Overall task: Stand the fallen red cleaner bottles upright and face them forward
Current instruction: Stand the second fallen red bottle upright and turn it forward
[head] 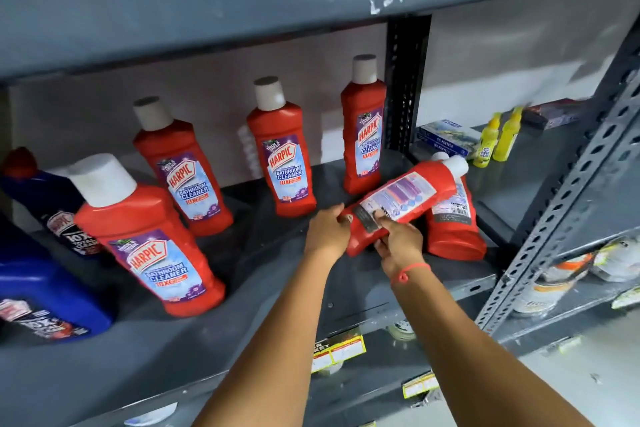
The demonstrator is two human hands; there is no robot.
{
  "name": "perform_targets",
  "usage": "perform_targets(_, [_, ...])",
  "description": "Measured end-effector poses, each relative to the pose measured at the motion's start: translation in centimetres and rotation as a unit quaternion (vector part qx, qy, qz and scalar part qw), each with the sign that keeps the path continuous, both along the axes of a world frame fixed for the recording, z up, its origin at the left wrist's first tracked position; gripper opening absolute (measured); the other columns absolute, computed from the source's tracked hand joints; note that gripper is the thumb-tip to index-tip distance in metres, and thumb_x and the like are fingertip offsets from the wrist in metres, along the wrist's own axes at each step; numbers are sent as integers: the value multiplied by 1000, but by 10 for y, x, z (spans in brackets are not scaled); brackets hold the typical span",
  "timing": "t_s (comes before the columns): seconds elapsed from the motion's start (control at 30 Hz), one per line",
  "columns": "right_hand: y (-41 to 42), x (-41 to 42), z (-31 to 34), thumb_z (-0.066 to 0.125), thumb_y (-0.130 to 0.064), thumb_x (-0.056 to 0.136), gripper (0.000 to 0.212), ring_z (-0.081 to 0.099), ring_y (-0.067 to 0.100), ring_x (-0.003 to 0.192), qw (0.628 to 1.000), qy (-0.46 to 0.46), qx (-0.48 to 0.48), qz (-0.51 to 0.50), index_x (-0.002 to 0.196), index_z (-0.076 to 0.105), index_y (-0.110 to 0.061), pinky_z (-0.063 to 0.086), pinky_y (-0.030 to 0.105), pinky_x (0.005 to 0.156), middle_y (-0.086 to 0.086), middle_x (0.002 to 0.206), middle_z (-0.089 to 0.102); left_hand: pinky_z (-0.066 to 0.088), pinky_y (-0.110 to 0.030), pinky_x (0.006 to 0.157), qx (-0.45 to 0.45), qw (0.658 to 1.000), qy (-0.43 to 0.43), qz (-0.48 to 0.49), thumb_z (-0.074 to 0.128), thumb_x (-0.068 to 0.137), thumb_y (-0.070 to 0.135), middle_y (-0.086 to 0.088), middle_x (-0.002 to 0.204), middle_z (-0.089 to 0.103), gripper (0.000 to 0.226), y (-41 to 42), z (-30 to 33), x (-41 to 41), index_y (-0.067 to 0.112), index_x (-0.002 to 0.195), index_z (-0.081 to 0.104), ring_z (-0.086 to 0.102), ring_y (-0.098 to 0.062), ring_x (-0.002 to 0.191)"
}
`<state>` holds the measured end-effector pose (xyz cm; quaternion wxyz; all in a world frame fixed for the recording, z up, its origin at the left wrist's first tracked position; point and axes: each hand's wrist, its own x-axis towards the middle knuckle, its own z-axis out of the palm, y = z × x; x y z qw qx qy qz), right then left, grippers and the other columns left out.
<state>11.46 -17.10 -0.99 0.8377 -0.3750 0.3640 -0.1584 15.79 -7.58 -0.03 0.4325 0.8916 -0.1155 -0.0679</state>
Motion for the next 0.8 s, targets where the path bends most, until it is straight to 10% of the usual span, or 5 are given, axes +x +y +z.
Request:
perform_targets(0.37, [47,-20,2,59,10,76,29,58,13,76,970,-154,-152,113,93,55,-12,49,25,71,0,86,64,38,-30,104,-117,992,39,18,61,80,8,-4,131,54,50,71,-1,-34,12,127,47,50,-13,117])
perform_targets(0.67, [73,-7,10,68,4,71,38,62,20,99,879,-178,-307,317,98,54,-18,51,38,91,8,110,63,44,-16,78,-168,980,-23,103,67,71,2,15,96,61,45,104,-14,-49,41,90,56,57,2,88])
perform_targets(0.8, [68,-2,15,69,6,69,43,61,14,94,860,-199,-302,359,92,54,-27,51,29,84,1,105,63,42,-28,86,-148,977,-50,147,69,70,8,0,106,60,39,98,-19,-49,18,106,58,55,-14,97])
